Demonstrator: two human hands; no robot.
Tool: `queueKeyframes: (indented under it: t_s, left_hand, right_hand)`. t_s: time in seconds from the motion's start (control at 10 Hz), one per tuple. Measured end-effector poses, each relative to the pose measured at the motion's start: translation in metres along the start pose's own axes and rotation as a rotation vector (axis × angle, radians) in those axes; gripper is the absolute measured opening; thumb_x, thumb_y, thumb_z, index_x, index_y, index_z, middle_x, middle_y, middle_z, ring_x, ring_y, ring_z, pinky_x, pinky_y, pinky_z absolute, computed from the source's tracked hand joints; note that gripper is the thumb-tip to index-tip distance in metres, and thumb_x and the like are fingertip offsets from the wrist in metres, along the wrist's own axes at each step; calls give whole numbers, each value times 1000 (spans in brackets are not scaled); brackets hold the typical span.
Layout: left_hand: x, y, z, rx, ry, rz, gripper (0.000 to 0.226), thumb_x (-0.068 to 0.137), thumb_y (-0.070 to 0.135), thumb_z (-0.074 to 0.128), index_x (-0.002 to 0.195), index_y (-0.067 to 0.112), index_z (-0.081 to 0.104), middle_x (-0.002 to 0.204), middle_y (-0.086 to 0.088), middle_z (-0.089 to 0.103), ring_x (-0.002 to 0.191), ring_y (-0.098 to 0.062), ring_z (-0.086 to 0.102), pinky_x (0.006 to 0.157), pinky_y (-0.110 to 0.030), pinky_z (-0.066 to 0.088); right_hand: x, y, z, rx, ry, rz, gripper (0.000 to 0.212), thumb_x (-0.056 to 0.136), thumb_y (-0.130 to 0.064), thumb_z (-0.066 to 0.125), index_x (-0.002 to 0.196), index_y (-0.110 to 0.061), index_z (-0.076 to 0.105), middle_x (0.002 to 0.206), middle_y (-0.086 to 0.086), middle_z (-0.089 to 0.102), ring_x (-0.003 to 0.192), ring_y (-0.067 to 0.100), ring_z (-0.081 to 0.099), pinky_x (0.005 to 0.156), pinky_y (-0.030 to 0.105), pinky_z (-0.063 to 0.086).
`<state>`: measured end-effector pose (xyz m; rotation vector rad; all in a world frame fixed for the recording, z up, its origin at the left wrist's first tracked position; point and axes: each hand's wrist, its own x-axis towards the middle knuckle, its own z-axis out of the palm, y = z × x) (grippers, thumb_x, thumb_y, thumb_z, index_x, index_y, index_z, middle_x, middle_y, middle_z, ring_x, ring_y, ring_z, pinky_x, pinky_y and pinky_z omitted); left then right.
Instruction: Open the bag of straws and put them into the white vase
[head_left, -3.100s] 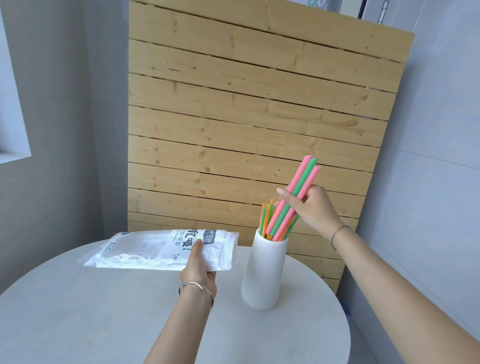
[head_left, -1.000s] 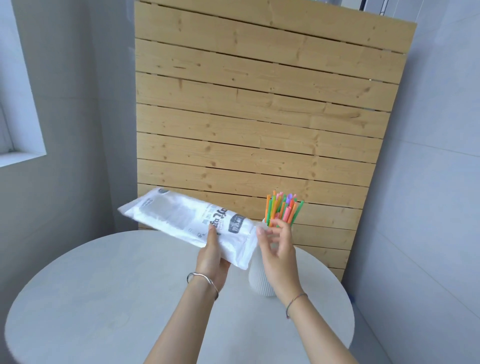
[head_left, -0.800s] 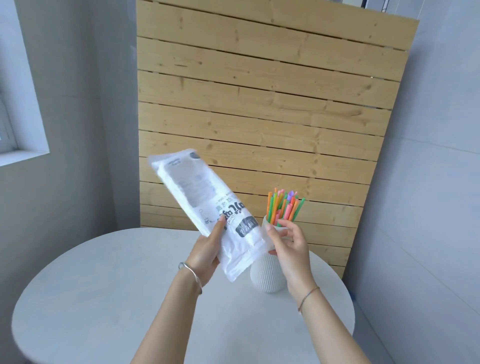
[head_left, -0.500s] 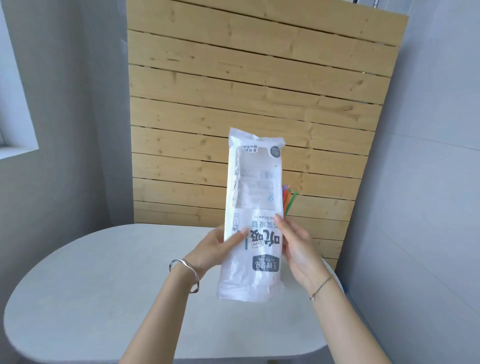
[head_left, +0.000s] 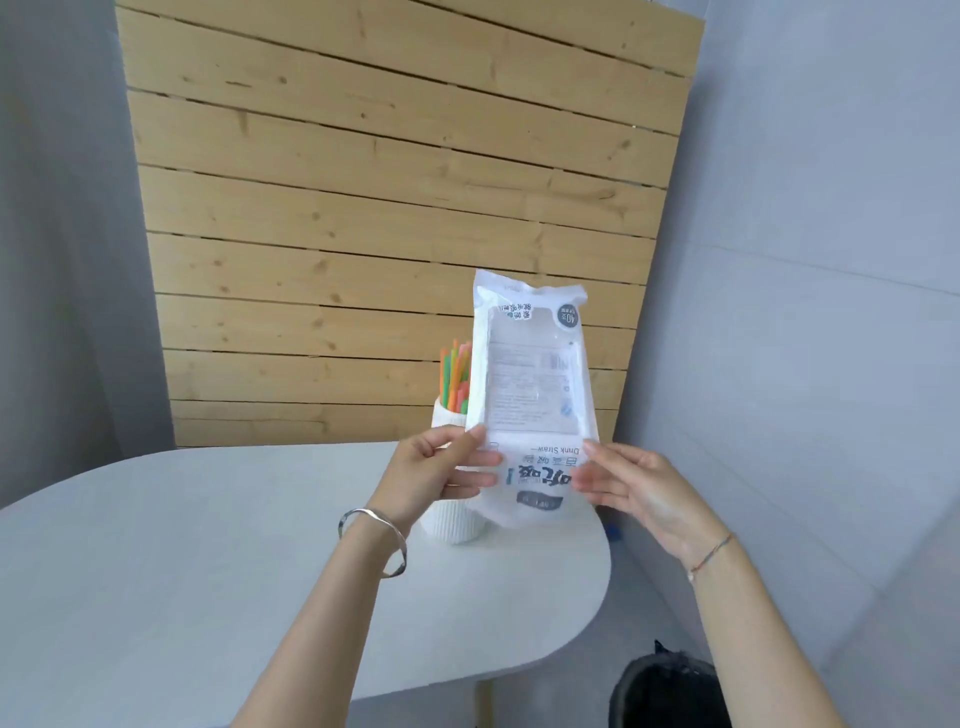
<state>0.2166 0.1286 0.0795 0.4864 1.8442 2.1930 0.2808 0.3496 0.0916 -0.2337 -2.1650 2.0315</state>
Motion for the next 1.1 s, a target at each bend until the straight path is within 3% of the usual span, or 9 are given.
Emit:
queueKeyframes:
  t_s: [0.1,0.2,0.3,0.4,0.5,0.6,0.8,1.0,1.1]
  left_hand:
    - [8,-19,34,50,-89,-49,24,88,33,63,71,16,65,71,11,72,75,-10,73,76,-28,59]
    - [15,-42,73,116,-155,-38,37,85,22,67,57,14,44,45,16,50,58,1,62,78,-29,57]
    - [20,-68,103,193,-205,-17,41,76,8,75,62,13,37,47,8,46,51,-10,50,63,-25,54]
    - [20,-89,127,265,-308,-41,35,71,11,80,82,8,47,73,-20,64,68,-25,59,73,-38,56]
    - [22,-111,149,365,-465,-41,41,76,15,75,114,13,58,92,-18,72,76,-21,64,75,-37,56]
    - [19,-130,171,520,-574,16,33,83,18,68,115,23,62,101,-2,71,86,-20,65,84,-31,54]
    - [25,-156,180,804,-548,-101,67,88,37,60,147,24,29,139,0,50,117,-20,55,95,-26,43]
    - [33,-162,179,867,-536,-108,66,88,37,59,145,20,30,143,-1,48,118,-20,55,94,-26,43]
    - [33,-164,179,854,-534,-107,63,88,37,59,143,19,34,143,-2,48,117,-20,55,95,-26,41]
  right_hand:
    - [-17,12,-34,35,48,60,35,86,-32,61,109,-7,68,107,5,74,97,21,71,89,35,54]
    - [-36,27,-60,17,160,67,38,86,-32,61,107,-1,63,111,6,72,97,19,71,84,32,56]
    - [-46,40,-81,27,321,57,42,82,-31,67,111,-7,49,113,10,67,98,21,69,77,27,56]
    - [-55,49,-103,1,387,32,60,78,-33,70,128,-19,40,110,1,67,101,12,64,86,28,49]
    - [-69,58,-127,-40,375,-7,57,80,-21,70,130,-22,43,105,-3,71,96,13,67,85,27,51]
    - [-81,74,-153,-122,338,24,49,79,-13,71,123,-15,52,110,4,72,100,18,68,83,26,54]
    - [-101,136,-198,-279,383,259,39,76,-12,74,113,-6,61,115,8,69,100,20,67,82,24,53]
    - [-102,172,-198,-248,325,409,22,79,-9,72,98,-14,62,118,15,67,88,18,68,75,24,56]
    - [-102,181,-192,-298,327,500,47,79,-16,73,120,-11,52,132,13,55,106,22,61,86,28,50]
